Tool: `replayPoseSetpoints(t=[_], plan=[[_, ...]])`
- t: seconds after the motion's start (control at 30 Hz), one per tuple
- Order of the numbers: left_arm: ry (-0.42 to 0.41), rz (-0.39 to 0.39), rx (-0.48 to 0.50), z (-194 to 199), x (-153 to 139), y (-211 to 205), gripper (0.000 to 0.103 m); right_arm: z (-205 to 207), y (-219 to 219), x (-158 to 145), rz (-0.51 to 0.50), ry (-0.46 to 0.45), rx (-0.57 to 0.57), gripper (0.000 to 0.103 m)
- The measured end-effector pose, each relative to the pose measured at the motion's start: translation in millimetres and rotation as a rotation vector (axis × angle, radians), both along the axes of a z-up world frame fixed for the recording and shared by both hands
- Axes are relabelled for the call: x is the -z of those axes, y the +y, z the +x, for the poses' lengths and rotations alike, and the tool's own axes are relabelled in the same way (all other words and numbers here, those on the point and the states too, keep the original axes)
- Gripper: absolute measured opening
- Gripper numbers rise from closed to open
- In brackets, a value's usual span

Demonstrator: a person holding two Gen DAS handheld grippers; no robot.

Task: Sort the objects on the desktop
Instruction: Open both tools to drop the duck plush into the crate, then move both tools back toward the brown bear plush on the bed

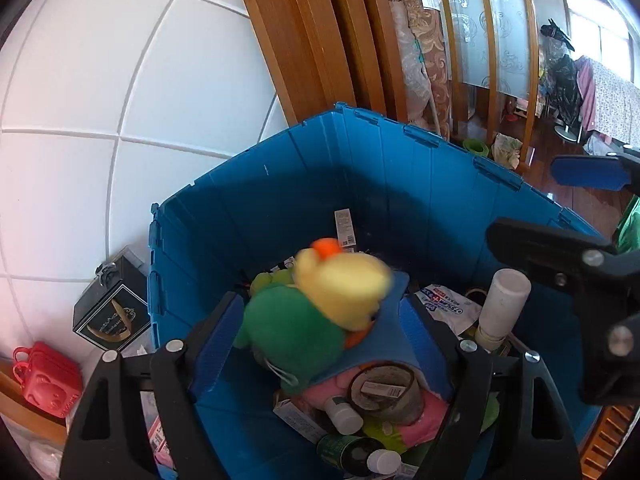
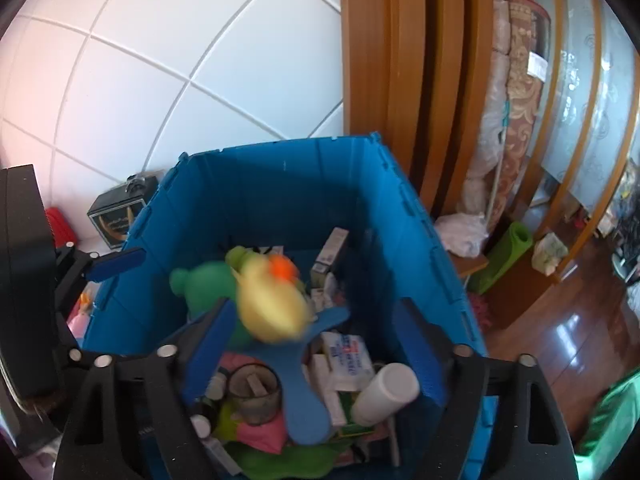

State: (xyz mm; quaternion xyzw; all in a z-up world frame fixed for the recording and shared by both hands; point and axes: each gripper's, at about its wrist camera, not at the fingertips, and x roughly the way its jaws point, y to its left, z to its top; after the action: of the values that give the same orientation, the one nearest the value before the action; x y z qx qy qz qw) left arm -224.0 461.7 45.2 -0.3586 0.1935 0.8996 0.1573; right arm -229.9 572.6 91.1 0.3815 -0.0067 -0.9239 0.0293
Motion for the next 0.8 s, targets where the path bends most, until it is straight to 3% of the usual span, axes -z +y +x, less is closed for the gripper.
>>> replayPoseSetpoints(t=[0.13, 0.3, 0.5, 0.7, 0.8], plan=[[0.022, 0.028, -0.030, 7, -5, -14, 0.080, 13, 3, -7, 0.027, 0.032, 0.014, 0.103], [0.091, 0.091, -0.088, 26, -17, -44, 0.080, 19, 4, -11, 0.052, 0.060, -0.007, 0.103], [0.115, 0.152, -0.202, 40, -34, -107, 0.080, 15, -22, -14, 0.029, 0.070, -0.082, 0.103], [0.146, 0.133, -0.354, 48, -36, -200, 0.080, 6, -78, -20, 0.005, 0.093, -0.189, 0.103], [0.135, 0.161, -0.433, 51, -33, -259, 0.080, 4, -112, -24, 0.001, 0.100, -0.240, 0.103]])
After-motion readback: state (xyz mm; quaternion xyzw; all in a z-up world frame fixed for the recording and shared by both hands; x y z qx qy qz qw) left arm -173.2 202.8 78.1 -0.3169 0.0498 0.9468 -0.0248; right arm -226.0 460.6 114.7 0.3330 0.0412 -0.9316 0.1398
